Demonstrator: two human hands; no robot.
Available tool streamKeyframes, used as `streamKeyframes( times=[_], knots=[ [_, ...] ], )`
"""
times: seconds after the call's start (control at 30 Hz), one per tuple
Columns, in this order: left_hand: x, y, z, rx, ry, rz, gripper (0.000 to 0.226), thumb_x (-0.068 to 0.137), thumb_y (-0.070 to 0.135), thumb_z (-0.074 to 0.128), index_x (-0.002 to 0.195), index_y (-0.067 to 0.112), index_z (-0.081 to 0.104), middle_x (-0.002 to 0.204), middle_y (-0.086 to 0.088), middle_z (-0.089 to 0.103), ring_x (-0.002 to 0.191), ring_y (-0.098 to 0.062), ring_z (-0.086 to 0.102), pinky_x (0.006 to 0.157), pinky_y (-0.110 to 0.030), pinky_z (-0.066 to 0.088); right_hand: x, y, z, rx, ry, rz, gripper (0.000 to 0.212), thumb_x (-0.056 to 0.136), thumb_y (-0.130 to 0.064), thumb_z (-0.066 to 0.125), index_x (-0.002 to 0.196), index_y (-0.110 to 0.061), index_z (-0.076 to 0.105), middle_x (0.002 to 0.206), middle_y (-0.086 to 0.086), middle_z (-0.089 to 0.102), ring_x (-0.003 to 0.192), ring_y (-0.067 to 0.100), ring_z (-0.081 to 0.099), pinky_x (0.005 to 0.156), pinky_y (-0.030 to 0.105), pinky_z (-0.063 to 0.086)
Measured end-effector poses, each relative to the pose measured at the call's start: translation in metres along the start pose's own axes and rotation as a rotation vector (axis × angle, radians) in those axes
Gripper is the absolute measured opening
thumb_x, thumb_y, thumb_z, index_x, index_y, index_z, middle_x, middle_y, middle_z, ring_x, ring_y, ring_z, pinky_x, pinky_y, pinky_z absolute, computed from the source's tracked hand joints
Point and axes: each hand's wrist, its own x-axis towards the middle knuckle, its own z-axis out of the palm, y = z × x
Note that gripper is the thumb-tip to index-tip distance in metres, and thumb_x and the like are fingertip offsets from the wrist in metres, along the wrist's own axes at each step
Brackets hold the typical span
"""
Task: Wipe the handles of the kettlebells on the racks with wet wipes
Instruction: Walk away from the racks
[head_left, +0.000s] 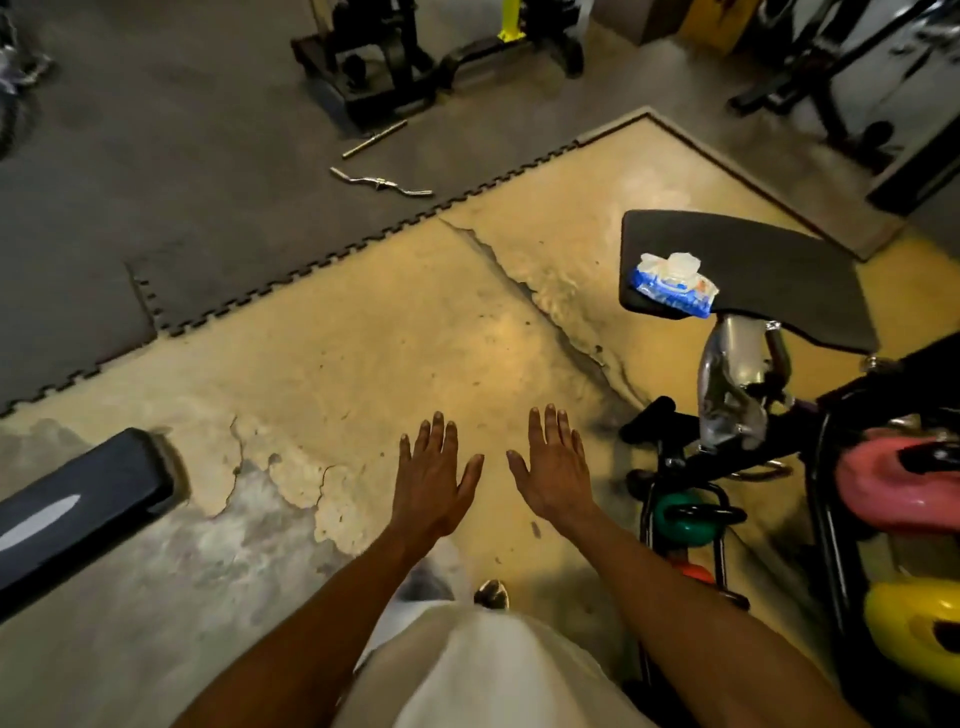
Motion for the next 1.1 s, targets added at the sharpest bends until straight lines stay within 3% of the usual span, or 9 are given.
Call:
streamKeyframes(
  times=[0.37,0.53,0.67,0.87,1.1],
  knots=[
    [0.273,0.082,-0.033,0.097,-0.131,0.369,0.096,0.094,0.071,-0.002,0.165,0.013,0.022,0.174,-0.010,0.010,0.161,-0.028,0.011,0.130,-0.052,0.007,0.179,0.072,-0.071,0.052,0.102,0.352,0.075,0.108,-0.050,0.038,0.167,-0.011,0.013,0.174,0.016,0.010,0.161,0.034,0.005,0.130,0.047,0.006],
    [0.371,0.128,-0.050,0.136,-0.172,0.523,0.099,0.091,0.070,-0.006,0.165,0.012,0.021,0.174,-0.012,0.011,0.161,-0.028,0.010,0.129,-0.051,0.004,0.249,0.103,-0.111,0.098,0.113,0.486,0.074,0.107,-0.051,0.039,0.166,-0.015,0.013,0.174,0.015,0.010,0.162,0.032,0.006,0.130,0.048,0.010],
    [0.416,0.166,-0.050,0.159,-0.224,0.565,0.093,0.095,0.070,-0.001,0.165,0.013,0.020,0.174,-0.010,0.009,0.162,-0.026,0.007,0.130,-0.050,0.003,0.281,0.129,-0.137,0.105,0.096,0.550,0.074,0.108,-0.051,0.037,0.167,-0.015,0.008,0.174,0.015,0.005,0.162,0.032,0.003,0.130,0.050,0.011],
    [0.491,0.226,-0.026,0.238,-0.289,0.596,0.076,0.107,0.061,0.022,0.167,0.015,0.012,0.175,-0.008,0.004,0.162,-0.025,0.003,0.131,-0.050,-0.001,0.339,0.201,-0.161,0.126,0.060,0.550,0.078,0.109,-0.048,0.042,0.167,-0.013,0.003,0.174,0.017,0.000,0.162,0.032,0.001,0.131,0.049,0.009],
    [0.553,0.285,0.000,0.240,-0.320,0.529,0.084,0.100,0.065,0.009,0.167,0.016,0.010,0.175,-0.008,0.001,0.162,-0.025,0.002,0.130,-0.050,-0.003,0.407,0.290,-0.168,0.140,-0.009,0.510,0.081,0.107,-0.041,0.048,0.167,-0.011,0.003,0.173,0.020,-0.005,0.162,0.035,-0.003,0.131,0.048,0.003]
  ],
)
